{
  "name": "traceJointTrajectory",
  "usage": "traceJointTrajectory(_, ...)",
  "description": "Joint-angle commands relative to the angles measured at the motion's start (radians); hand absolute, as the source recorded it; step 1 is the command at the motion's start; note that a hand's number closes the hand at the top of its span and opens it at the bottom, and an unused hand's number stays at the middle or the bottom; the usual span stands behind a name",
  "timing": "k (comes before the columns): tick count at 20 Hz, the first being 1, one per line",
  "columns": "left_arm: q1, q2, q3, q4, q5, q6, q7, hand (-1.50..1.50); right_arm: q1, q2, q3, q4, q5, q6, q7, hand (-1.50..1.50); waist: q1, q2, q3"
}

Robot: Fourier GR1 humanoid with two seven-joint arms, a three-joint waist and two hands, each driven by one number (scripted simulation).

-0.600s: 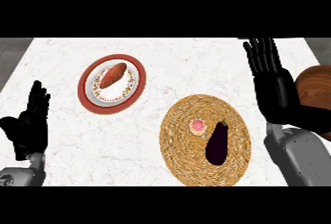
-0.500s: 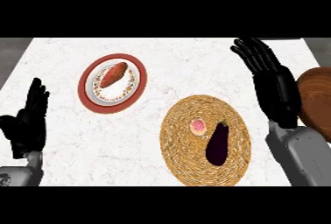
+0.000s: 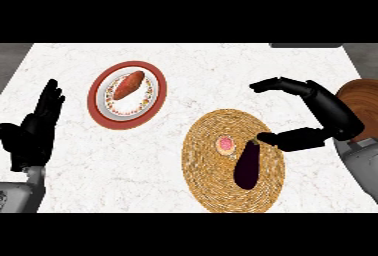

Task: Pick the cupcake from the placemat and place it in the bowl

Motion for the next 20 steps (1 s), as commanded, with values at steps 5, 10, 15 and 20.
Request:
traceJointTrajectory(5, 0.048, 0.000, 0.034, -0.053, 0.015, -0.063, 0.017, 0.00, 0.254, -0.123, -0.015, -0.034, 0.170, 0.039, -0.256, -1.50, 0.000, -0.003, 0.003)
traceJointTrajectory(10, 0.034, -0.037, 0.039, -0.081, -0.039, -0.071, 0.053, 0.00, 0.150, -0.064, -0.106, -0.021, 0.178, 0.139, -0.092, -1.50, 0.006, -0.002, 0.002)
traceJointTrajectory(15, -0.006, -0.006, 0.106, 0.014, 0.000, -0.150, 0.012, 0.00, -0.027, -0.052, -0.128, -0.068, 0.156, 0.247, 0.078, -1.50, 0.009, -0.001, 0.001)
traceJointTrajectory(20, -0.033, -0.044, 0.077, -0.001, -0.040, -0.126, 0.039, 0.00, -0.209, -0.004, -0.063, 0.005, 0.210, 0.357, 0.203, -1.50, 0.024, 0.002, 0.001)
